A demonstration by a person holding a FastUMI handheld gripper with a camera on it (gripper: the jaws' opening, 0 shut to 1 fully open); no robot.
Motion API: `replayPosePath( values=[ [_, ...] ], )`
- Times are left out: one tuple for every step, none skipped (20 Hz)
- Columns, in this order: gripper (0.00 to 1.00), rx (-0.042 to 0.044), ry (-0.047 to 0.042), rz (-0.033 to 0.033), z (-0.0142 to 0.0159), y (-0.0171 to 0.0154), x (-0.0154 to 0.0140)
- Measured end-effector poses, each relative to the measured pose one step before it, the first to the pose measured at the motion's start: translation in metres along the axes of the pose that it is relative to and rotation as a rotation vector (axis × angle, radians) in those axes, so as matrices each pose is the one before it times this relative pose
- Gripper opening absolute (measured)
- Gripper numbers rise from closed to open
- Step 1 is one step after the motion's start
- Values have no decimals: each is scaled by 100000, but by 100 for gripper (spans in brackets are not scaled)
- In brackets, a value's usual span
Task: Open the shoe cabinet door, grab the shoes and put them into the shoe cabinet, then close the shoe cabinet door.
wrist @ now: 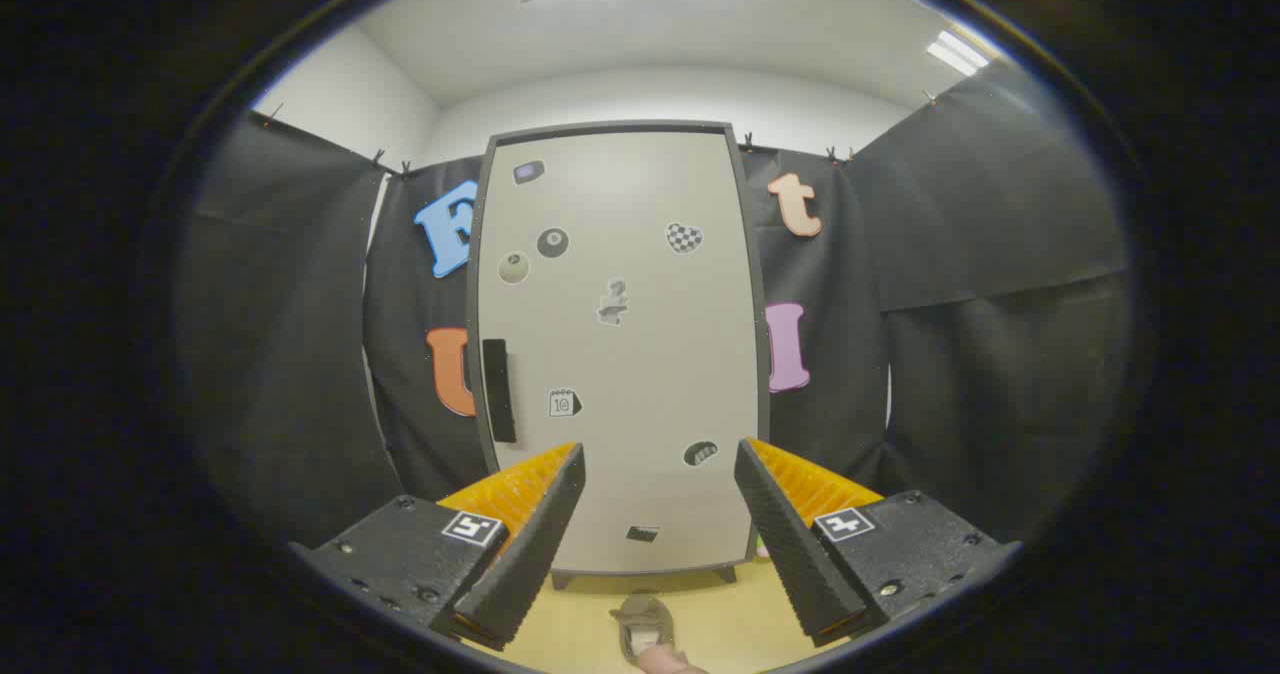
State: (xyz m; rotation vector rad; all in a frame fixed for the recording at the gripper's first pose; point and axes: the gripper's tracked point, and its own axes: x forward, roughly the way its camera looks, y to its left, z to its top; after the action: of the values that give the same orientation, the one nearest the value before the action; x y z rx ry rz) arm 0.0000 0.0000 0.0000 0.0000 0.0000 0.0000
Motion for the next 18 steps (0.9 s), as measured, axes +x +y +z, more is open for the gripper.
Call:
replayPosePath(
  values=[
    [98,53,-203,-137,98,60,-100],
    [98,-161,36,-473,130,5,-69],
    [98,-226,-400,-156,143,-3,-61],
    [98,-580,123,-420,58,-24,20],
    [98,192,-30,301,-18,77,-9],
    [99,337,726,523,-26,157,43],
    [98,445,764,866,-146,302,25],
    [98,511,483,980,70,300,43],
    [98,222,279,211,17,-26,-43],
    [98,219,-41,-376,108,-195,71],
    [98,776,-789,-262,339,-161,-40],
    [98,322,-500,-494,141,-110,192],
    [98,-604,211,-653,-139,-24,242],
    [98,-304,-603,515,154,248,303],
    [98,-584,-519,810,170,377,376],
    [98,-753,-104,990,149,476,545],
    [98,-207,228,1382,-5,522,645],
    [98,-180,511,1871,128,749,593]
  ],
)
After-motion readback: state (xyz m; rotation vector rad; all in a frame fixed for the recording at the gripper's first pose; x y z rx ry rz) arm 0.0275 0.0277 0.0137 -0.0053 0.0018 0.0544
